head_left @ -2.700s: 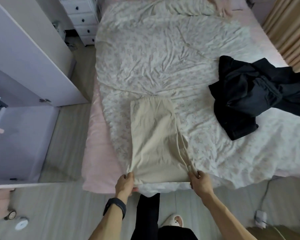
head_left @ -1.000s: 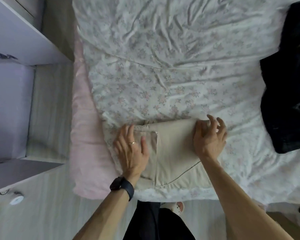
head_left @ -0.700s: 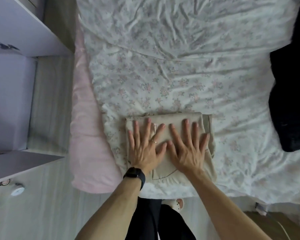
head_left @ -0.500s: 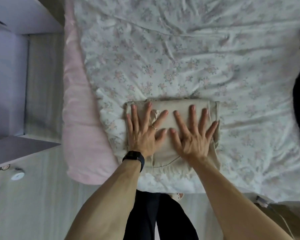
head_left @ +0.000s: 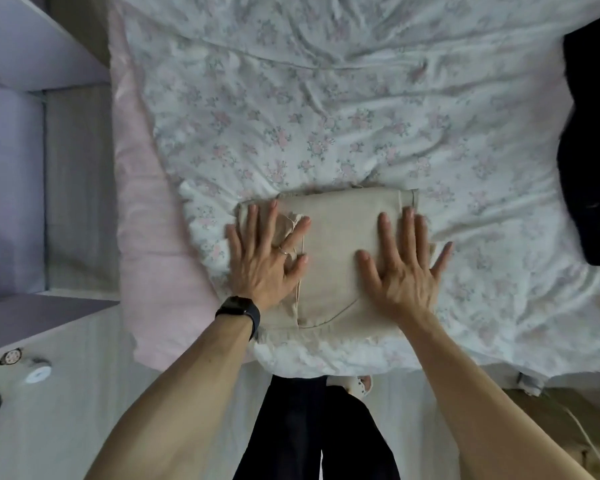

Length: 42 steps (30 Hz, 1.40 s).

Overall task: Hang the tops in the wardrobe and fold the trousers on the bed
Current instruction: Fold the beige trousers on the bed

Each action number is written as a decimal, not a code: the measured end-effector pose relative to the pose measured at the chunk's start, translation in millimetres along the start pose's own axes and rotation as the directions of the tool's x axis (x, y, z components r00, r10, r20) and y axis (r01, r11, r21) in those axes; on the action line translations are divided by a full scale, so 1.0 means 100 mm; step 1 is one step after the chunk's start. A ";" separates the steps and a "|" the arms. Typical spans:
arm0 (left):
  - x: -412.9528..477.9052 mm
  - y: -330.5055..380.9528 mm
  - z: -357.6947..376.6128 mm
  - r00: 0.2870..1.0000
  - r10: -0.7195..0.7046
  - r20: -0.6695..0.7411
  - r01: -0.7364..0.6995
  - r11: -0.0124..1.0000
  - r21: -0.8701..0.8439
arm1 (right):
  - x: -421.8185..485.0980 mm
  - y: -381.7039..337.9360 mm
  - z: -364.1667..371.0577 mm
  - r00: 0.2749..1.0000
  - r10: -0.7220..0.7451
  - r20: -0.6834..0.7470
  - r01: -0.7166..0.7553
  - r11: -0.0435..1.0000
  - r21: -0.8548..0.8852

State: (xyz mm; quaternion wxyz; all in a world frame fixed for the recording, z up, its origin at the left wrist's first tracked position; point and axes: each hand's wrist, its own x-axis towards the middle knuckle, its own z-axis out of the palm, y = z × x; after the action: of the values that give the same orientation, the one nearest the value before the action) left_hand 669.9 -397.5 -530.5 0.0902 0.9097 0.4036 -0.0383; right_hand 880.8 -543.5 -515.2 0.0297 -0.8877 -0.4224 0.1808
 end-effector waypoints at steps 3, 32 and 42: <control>-0.12 0.07 -0.19 0.999 -0.008 -0.033 0.007 0.999 -0.032 | -0.27 0.23 -0.18 0.969 0.248 0.025 -0.249 0.968 0.040; 0.40 0.08 -0.08 0.979 -0.204 0.014 0.204 0.972 -0.119 | 0.75 -0.26 -0.18 0.994 -0.110 0.022 0.109 0.994 0.005; 0.38 0.03 -0.17 0.961 -0.229 0.158 0.253 0.955 -0.153 | 0.90 0.15 -0.34 0.989 0.091 0.118 -0.090 0.996 -0.022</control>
State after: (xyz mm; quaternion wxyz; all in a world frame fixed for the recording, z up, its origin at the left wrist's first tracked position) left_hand 697.5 -368.0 -519.3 0.1909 0.8375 0.5062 -0.0772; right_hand 955.9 -481.6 -512.8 -0.0109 -0.8938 -0.3842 0.2310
